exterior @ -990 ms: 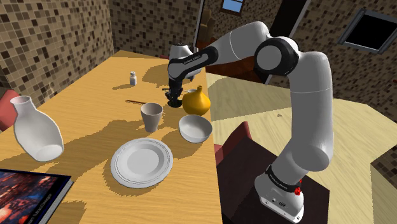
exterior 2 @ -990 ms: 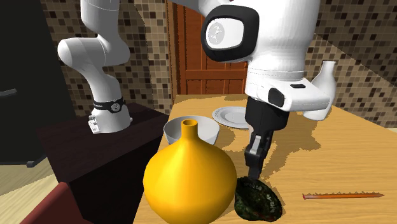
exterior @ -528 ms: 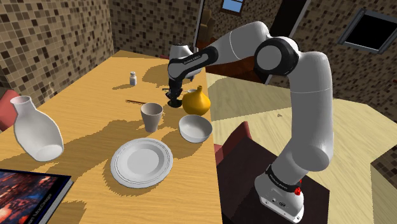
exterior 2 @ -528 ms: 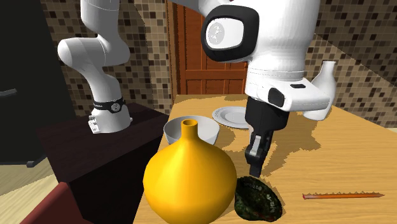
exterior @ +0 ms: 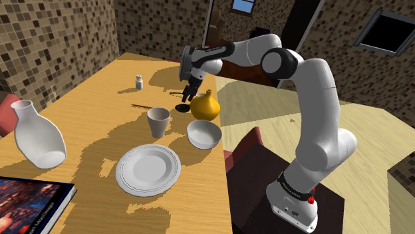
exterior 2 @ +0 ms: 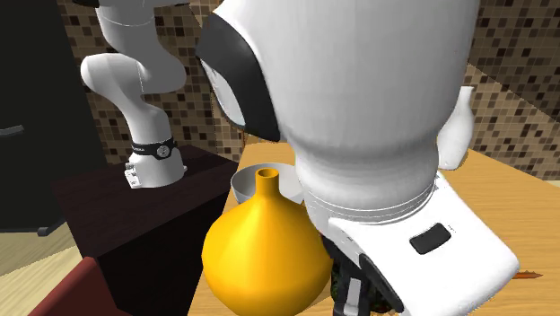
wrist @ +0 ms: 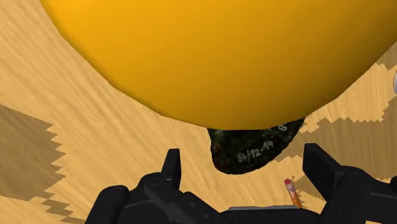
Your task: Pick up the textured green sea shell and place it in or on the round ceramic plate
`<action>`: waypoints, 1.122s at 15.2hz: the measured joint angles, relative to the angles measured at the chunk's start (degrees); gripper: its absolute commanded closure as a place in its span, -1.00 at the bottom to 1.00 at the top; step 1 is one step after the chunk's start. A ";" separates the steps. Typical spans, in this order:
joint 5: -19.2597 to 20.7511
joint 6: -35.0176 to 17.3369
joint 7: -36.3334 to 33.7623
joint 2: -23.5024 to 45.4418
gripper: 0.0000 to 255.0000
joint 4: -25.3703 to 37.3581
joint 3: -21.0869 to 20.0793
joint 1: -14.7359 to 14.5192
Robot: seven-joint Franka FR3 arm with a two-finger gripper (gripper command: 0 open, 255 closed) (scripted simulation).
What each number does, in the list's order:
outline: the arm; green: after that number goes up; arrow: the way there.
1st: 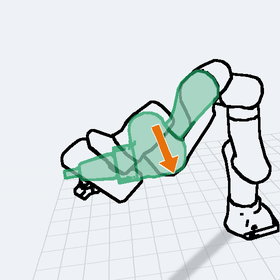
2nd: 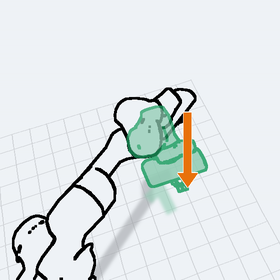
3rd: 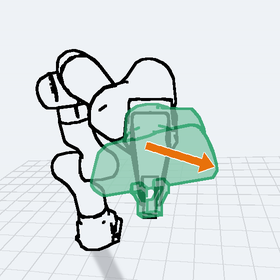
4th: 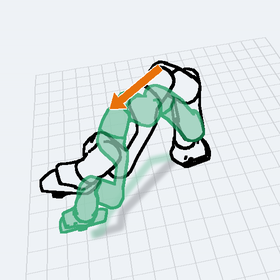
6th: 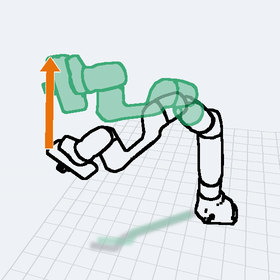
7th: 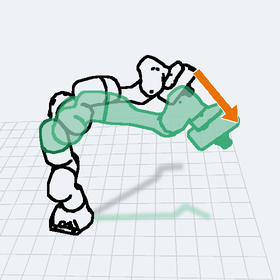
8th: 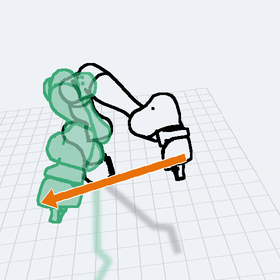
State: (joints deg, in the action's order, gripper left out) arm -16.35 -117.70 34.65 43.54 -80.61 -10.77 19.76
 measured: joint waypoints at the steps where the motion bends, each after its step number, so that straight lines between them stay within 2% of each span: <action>1: -1.56 3.27 3.27 2.67 -1.00 4.03 -1.14 2.29; 4: -3.10 4.82 6.55 5.55 -1.00 6.63 -2.35 4.09; 9: -3.58 2.32 7.28 6.81 -1.00 5.31 -2.75 3.60; 15: -3.59 1.99 7.28 7.21 -1.00 5.43 -2.78 3.42; 16: -3.59 1.99 7.28 7.21 1.00 5.43 -2.78 3.42; 17: -3.59 1.99 7.28 7.21 1.00 5.43 -2.78 3.43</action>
State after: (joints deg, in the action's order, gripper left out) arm -19.94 -115.72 41.93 50.75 -75.18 -13.55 23.19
